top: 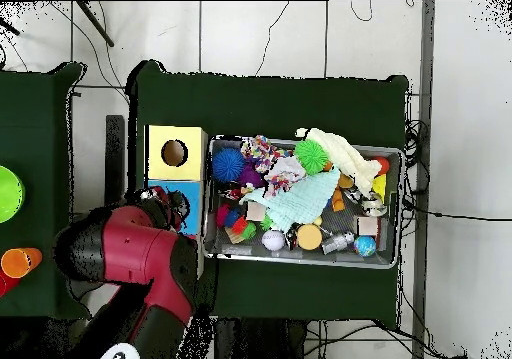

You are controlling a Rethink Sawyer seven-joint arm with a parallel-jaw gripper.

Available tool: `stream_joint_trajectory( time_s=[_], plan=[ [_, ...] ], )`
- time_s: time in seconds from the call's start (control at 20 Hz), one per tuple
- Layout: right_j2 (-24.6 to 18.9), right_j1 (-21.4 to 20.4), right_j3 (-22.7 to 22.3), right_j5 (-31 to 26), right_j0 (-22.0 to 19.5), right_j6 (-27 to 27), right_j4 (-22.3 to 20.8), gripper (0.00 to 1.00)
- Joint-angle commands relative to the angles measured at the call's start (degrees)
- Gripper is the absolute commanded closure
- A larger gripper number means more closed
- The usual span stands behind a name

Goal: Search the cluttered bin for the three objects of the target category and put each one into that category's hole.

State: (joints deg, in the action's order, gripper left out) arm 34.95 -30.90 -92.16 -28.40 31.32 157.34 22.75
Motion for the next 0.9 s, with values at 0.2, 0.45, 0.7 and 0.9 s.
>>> stream_joint_trajectory(
  time_s=[0.2, 0.45, 0.7, 0.9],
  plan=[
    [-4.9, 3.1, 1.3, -6.0, -0.5, 9.0, 0.8, 1.0],
    [-5.7, 2.7, 0.2, -4.6, -1.2, 7.9, 0.7, 1.0],
    [-8.2, 1.3, -4.4, 2.3, -3.9, 2.7, -1.5, 1.0],
    [-11.8, -4.2, -9.0, 3.8, -9.5, -8.5, -6.6, 1.0]
  ],
)
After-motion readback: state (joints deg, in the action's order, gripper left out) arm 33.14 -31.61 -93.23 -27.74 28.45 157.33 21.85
